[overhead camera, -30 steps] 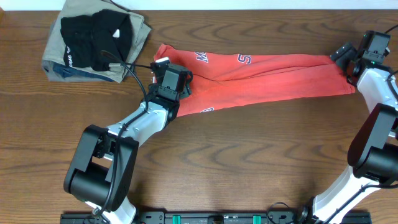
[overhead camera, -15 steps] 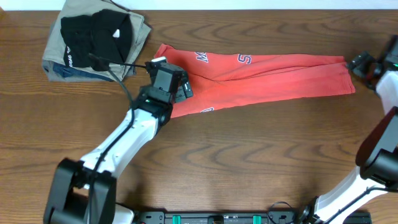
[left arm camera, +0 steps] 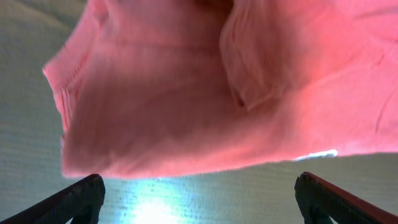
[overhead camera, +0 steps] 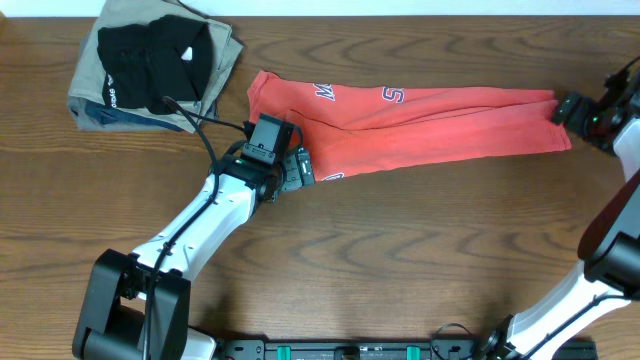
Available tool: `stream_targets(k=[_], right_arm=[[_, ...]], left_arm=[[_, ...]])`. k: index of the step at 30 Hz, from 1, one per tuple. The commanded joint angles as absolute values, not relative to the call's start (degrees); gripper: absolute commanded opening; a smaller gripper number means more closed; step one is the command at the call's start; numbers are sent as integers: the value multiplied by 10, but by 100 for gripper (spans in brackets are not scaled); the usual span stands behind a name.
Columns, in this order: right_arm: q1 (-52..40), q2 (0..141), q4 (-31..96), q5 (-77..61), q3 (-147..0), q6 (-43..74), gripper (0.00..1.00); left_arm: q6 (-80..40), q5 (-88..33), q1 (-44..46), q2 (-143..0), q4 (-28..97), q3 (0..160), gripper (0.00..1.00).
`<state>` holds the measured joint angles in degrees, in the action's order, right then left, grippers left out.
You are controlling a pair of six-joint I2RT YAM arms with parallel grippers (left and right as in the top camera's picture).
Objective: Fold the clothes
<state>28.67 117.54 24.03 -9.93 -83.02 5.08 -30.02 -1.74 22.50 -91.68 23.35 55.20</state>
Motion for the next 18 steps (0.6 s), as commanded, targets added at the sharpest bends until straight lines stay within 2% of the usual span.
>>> stream_targets(k=[1,15,18], right_arm=[[285,1211,238,-125,-840,17,99],[281,1240,243,-189,-840,-18,99],[276,1241,248,-189,-839,-25,90]], left_arm=[[-305,-37,225,-922,253,556,98],[-305,-37,225,-922,268,556,98],[-305,-37,225,-922,269,556,98]])
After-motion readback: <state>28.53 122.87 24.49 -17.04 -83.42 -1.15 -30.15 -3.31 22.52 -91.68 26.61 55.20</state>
